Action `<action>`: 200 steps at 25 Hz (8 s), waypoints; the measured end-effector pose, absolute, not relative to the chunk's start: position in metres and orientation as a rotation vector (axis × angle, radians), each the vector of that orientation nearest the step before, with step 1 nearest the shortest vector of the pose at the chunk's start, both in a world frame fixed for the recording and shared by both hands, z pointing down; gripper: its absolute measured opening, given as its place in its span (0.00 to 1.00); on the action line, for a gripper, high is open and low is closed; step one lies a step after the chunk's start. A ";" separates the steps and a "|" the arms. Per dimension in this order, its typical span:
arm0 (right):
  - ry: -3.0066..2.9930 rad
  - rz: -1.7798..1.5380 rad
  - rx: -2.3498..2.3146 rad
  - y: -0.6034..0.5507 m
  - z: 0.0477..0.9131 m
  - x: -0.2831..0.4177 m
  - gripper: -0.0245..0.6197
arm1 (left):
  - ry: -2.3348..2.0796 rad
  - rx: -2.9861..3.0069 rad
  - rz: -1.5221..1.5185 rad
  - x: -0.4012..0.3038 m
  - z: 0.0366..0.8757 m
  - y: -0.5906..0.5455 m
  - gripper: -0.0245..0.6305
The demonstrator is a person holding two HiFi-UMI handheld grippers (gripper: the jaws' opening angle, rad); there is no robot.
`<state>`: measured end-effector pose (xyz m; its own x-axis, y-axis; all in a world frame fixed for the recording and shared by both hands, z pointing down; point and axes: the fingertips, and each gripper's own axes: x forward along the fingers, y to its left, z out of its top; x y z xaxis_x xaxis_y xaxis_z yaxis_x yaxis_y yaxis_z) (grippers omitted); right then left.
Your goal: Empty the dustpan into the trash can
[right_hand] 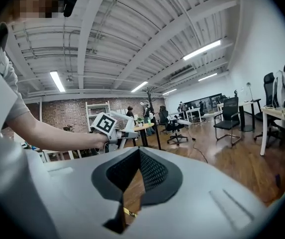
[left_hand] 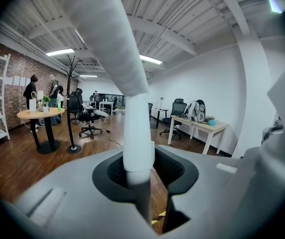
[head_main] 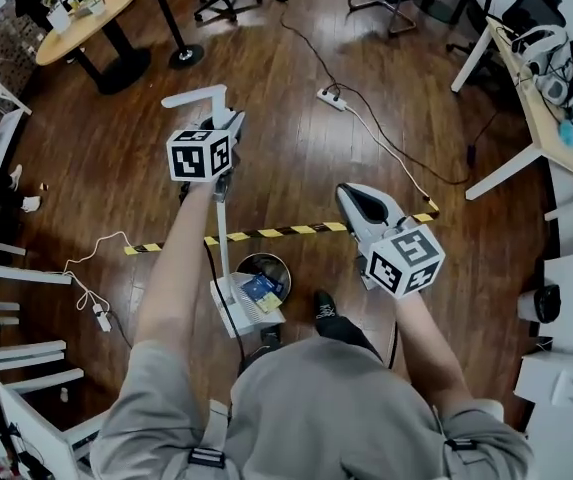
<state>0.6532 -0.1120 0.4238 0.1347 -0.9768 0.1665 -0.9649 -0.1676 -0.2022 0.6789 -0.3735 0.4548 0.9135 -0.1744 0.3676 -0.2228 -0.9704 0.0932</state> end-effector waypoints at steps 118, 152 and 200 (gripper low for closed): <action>3.121 -0.653 -1.357 -0.218 0.538 0.106 0.04 | -1.800 2.198 0.012 -0.100 0.677 -0.275 0.58; 2.962 -0.275 -1.187 -0.119 0.408 0.195 0.04 | -1.215 2.671 0.056 0.107 0.437 -0.104 0.05; 2.864 -0.177 -1.367 -0.147 0.377 0.201 0.04 | -1.053 2.726 0.074 0.112 0.412 -0.146 0.05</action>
